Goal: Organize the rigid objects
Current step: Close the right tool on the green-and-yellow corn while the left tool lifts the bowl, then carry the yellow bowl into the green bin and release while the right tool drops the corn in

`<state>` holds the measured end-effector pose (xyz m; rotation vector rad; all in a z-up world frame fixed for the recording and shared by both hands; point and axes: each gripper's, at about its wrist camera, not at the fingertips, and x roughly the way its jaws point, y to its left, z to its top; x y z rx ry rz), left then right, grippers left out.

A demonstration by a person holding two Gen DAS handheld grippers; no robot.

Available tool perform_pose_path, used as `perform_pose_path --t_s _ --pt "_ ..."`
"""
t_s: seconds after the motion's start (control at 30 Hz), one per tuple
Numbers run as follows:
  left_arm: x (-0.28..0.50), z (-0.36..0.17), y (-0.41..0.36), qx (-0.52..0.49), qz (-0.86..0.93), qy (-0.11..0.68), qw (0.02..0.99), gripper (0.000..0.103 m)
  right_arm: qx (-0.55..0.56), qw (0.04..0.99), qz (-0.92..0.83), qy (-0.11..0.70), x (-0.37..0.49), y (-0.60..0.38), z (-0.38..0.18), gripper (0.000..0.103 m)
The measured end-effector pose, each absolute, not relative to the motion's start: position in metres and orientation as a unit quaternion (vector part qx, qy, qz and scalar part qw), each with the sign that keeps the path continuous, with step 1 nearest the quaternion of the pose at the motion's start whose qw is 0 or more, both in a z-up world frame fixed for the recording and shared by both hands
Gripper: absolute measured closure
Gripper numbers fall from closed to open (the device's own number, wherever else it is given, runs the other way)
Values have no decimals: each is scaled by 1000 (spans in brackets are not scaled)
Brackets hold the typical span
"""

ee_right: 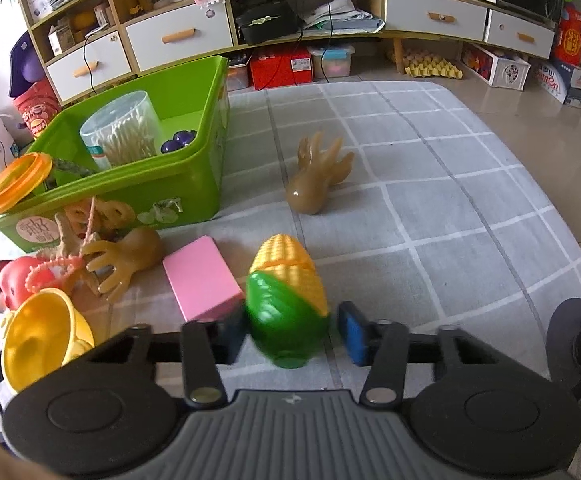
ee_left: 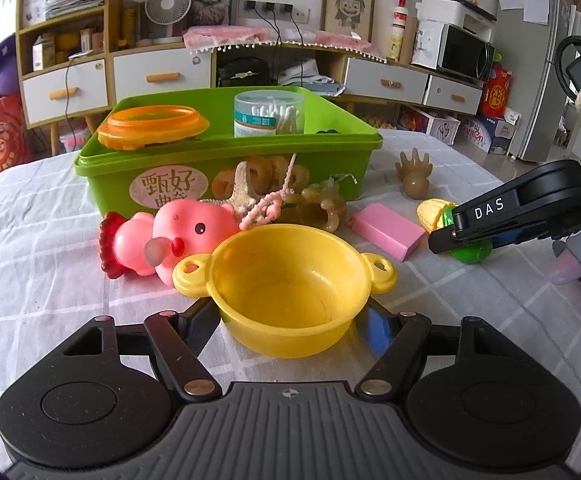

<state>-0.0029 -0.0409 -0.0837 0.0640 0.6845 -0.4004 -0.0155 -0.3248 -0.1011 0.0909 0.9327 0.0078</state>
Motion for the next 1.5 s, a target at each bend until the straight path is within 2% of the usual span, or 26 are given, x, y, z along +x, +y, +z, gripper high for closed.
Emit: perform_pose_path --t_s 0.73,1.5 --pt "3 -60 -34 0 -204 333 921 28 131 885 19 446 -13 -340 -70 84" --pt "26 -11 -19 -30 -200 270 941 28 202 884 77 414 -1 -325 -32 84"
